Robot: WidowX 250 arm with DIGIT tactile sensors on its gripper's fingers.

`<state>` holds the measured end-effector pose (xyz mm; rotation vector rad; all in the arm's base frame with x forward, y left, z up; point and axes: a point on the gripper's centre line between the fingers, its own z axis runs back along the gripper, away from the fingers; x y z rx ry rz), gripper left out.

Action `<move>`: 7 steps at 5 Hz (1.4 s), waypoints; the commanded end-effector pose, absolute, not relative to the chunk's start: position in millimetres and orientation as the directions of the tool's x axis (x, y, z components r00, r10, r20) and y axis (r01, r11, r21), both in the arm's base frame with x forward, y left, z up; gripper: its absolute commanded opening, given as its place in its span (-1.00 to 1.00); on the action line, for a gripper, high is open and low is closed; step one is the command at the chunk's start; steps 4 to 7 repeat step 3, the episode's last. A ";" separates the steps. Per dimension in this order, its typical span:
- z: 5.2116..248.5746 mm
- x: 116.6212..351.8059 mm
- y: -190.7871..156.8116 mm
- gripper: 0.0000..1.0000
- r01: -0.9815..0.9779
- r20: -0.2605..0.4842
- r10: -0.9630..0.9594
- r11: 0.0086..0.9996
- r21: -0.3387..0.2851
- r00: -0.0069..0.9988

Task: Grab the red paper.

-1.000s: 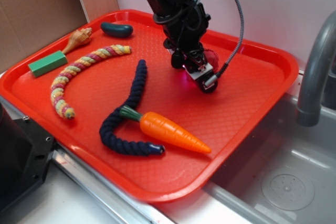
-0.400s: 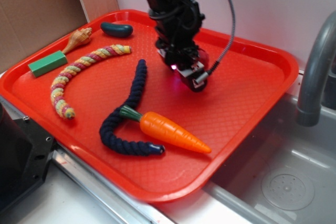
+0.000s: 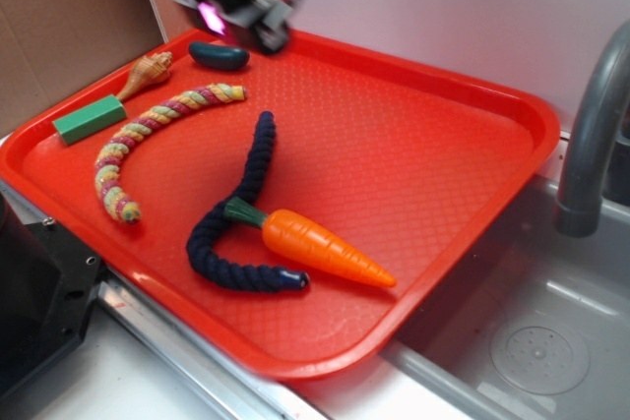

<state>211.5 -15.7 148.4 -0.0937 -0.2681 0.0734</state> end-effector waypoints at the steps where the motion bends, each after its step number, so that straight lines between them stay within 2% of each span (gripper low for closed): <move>1: 214.5 180.3 -0.2 -1.00 -0.273 0.188 0.263 0.962 0.025 0.946; 2: 209.5 186.6 -2.7 -1.00 -0.278 0.144 0.266 0.958 0.069 0.953; 3: 205.1 189.9 -0.5 -1.00 -0.284 0.123 0.275 0.957 0.063 0.954; 7: 205.1 189.9 -0.5 -1.00 -0.284 0.123 0.275 0.957 0.063 0.954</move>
